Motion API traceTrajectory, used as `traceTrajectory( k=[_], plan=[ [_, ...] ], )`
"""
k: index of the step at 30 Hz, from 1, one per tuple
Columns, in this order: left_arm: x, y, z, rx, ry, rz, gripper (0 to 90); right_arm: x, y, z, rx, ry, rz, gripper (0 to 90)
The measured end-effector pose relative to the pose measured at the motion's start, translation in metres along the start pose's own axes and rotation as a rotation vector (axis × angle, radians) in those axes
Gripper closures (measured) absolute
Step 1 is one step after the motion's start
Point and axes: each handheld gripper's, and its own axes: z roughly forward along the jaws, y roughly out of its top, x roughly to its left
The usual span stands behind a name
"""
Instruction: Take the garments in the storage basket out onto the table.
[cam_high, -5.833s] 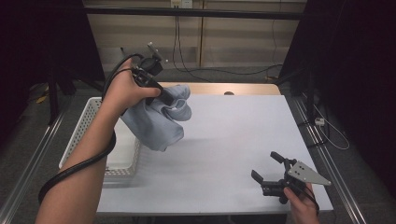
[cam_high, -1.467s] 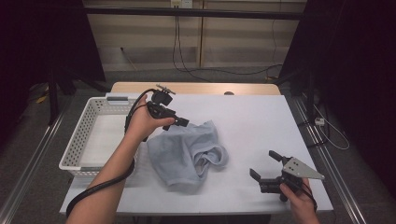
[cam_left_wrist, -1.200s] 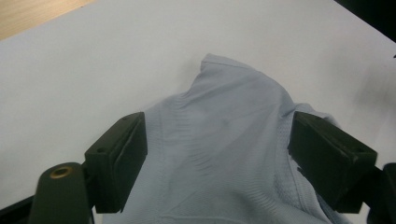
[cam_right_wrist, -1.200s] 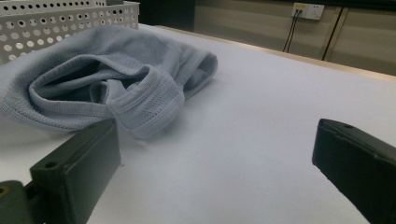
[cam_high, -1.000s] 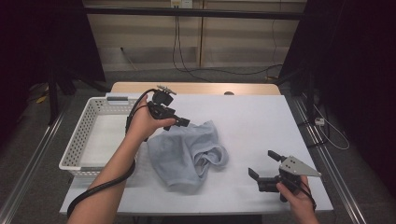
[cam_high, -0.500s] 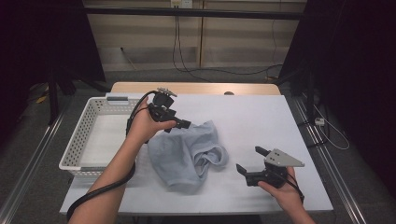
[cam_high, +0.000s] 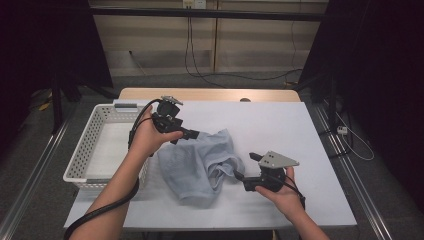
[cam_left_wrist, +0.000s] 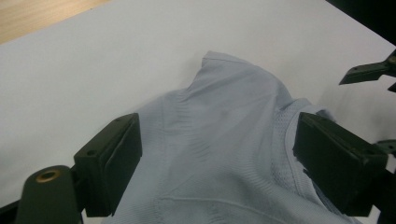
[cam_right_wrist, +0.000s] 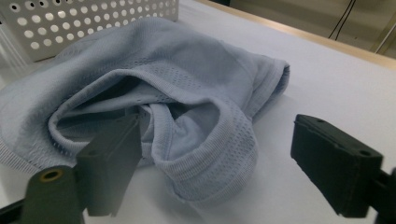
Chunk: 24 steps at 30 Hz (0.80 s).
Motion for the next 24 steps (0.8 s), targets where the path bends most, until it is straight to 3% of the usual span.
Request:
traceTrajectory(
  k=[6,9,13,15,18,24],
  plan=[
    [-0.001,0.0,0.004,0.005,-0.001,0.003,15.9,-0.005,-0.005,0.014,0.05,-0.003,0.046,33.5],
    [-0.002,0.001,0.007,-0.001,-0.001,0.004,15.9,-0.005,-0.008,0.019,0.08,0.002,0.06,35.6],
    [-0.005,0.001,0.011,-0.001,-0.009,0.008,15.9,-0.006,-0.009,0.021,0.099,-0.006,0.058,53.5],
    [-0.007,0.001,0.013,0.001,-0.014,0.011,15.9,-0.008,-0.009,0.02,0.117,0.01,0.062,69.7],
    [-0.008,0.001,0.015,-0.002,-0.021,0.014,15.9,-0.012,-0.009,0.017,0.126,0.022,0.054,85.2],
    [-0.007,-0.001,0.014,-0.011,-0.029,0.013,16.0,-0.027,0.0,0.005,0.099,-0.018,0.083,87.7]
  ],
)
